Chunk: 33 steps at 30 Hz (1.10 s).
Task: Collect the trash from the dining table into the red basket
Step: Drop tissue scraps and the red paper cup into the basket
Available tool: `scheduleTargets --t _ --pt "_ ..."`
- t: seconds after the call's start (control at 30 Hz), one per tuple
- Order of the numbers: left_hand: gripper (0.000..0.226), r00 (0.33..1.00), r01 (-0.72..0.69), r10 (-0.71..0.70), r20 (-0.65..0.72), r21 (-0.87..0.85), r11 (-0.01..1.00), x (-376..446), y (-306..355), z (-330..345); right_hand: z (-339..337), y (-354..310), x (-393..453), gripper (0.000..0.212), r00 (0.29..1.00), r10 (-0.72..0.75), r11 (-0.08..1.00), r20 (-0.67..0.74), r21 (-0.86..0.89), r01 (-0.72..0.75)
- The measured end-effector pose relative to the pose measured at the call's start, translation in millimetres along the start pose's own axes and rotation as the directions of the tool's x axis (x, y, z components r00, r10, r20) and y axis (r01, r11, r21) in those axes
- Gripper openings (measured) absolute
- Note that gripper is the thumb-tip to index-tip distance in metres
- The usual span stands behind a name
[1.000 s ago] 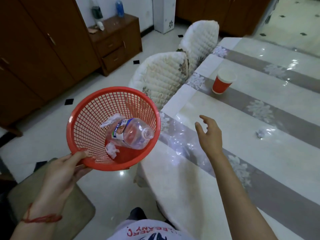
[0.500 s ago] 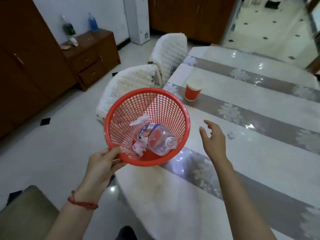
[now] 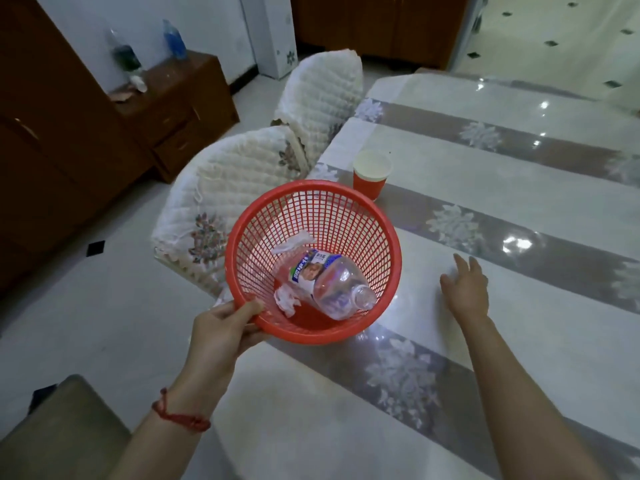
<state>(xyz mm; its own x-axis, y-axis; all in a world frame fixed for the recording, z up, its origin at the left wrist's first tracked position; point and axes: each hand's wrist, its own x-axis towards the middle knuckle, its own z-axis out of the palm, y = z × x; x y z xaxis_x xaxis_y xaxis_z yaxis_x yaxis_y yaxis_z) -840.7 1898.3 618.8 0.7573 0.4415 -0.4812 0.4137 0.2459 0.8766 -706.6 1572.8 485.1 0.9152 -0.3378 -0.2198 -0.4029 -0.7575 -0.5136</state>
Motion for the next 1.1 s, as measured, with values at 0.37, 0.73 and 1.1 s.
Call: scheduleTargets --t 0.37,0.73,1.1 --pt "0.010 0.999 -0.012 0.013 -0.035 0.025 1.000 4 -1 9 8 -17 -2 0.030 0.999 -0.008 0.990 -0.053 0.139 0.015" --pt "0.008 1.000 0.022 -0.023 -0.016 -0.033 0.999 -3 -1 5 -81 -188 -124 0.013 0.632 -0.619 0.486 -0.466 0.405 0.774" --pt "0.009 0.999 -0.008 0.004 -0.047 -0.092 0.996 8 9 -4 -57 -198 -67 0.029 0.768 -0.548 0.670 -0.331 0.374 0.641"
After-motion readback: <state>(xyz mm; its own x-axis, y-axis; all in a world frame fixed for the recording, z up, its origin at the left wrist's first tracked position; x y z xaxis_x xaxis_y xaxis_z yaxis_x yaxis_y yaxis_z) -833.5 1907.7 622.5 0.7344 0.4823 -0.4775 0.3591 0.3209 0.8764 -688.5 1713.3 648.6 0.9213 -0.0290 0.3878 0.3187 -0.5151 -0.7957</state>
